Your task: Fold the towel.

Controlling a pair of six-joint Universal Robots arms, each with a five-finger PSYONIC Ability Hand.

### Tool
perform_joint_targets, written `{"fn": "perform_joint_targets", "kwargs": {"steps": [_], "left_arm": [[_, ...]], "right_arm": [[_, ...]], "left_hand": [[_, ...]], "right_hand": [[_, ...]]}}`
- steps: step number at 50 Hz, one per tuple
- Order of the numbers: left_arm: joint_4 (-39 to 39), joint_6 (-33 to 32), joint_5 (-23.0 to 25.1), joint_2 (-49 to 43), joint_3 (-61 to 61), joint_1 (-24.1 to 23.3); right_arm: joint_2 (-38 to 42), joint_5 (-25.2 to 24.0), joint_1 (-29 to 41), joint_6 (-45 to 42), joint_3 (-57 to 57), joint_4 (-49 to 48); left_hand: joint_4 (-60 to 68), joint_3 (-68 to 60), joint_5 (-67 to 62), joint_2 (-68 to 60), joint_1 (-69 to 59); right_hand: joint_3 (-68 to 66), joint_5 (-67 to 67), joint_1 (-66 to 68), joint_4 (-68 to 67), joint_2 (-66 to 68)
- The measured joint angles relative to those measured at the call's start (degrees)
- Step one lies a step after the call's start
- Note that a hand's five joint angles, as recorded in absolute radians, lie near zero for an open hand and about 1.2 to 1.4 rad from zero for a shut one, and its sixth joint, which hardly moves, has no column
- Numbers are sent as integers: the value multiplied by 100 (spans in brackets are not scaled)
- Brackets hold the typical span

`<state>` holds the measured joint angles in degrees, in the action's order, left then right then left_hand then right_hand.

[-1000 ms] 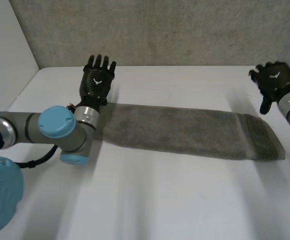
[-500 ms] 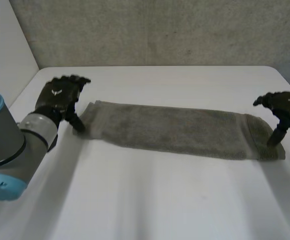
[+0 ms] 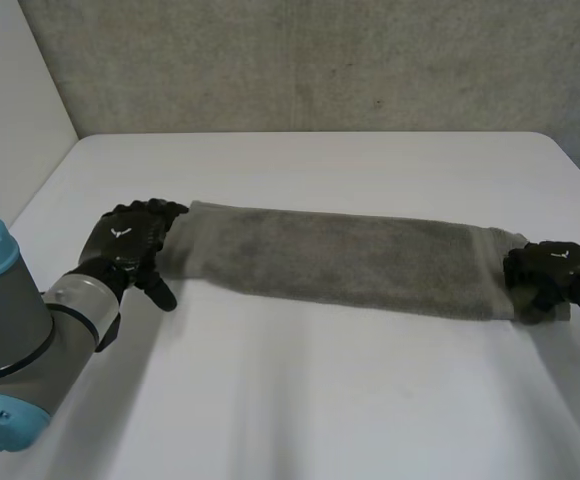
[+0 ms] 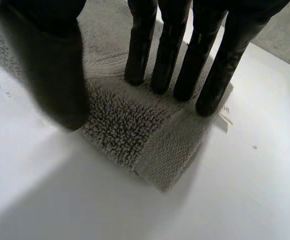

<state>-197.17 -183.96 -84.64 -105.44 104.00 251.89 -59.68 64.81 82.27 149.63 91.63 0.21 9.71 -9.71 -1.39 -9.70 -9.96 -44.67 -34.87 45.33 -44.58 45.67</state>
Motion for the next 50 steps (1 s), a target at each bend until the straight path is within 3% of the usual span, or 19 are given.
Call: {"fn": "perform_joint_targets", "kwargs": {"steps": [3, 5, 16, 22, 28, 34, 38, 43, 50], "left_arm": [[1, 0, 170, 11, 31, -14], [1, 0, 241, 22, 48, -18], [11, 1, 429, 195, 151, 5], [12, 1, 412, 302, 186, 64], [11, 4, 399, 367, 220, 125], [5, 4, 395, 425, 264, 159], [3, 5, 392, 437, 279, 162], [1, 9, 388, 430, 281, 165], [-13, 8, 387, 403, 279, 174]], "right_arm": [[45, 28, -36, -30, -29, -59], [53, 56, -69, -35, -41, -90], [-220, 590, -577, -251, -187, -234], [-321, 804, -991, -1136, -643, -118], [-454, 1128, -830, -1831, -1236, -39], [-787, 1247, 436, -1943, -1708, -63], [-753, 1226, 1913, -1950, -1899, -281], [-175, 1193, 3589, -2085, -1995, -699], [993, 1219, 4915, -2554, -1998, -907]], "left_hand": [[0, 0, 0, 0, 0], [0, 0, 0, 0, 0], [0, 0, 0, 0, 0], [0, 0, 0, -1, 0], [0, 0, 0, -1, 0], [0, 0, 0, -1, 0], [0, 0, 0, -1, 0], [0, 0, 0, -1, 0], [0, 0, 0, -1, 0]], "right_hand": [[-2512, -2597, 2536, -2588, 2580], [-2970, -3054, 2969, -3068, 2987], [-3145, -3127, 3000, -3182, 3018], [-3160, -3128, 3003, -3182, 3018], [-3160, -3143, 3020, -3182, 3018], [-3160, -3143, 3030, -3182, 3026], [-3205, -3144, 3037, -3182, 3027], [-3206, -3144, 3041, -3183, 3027], [-3170, -3133, 3005, -3147, 2992]]}}
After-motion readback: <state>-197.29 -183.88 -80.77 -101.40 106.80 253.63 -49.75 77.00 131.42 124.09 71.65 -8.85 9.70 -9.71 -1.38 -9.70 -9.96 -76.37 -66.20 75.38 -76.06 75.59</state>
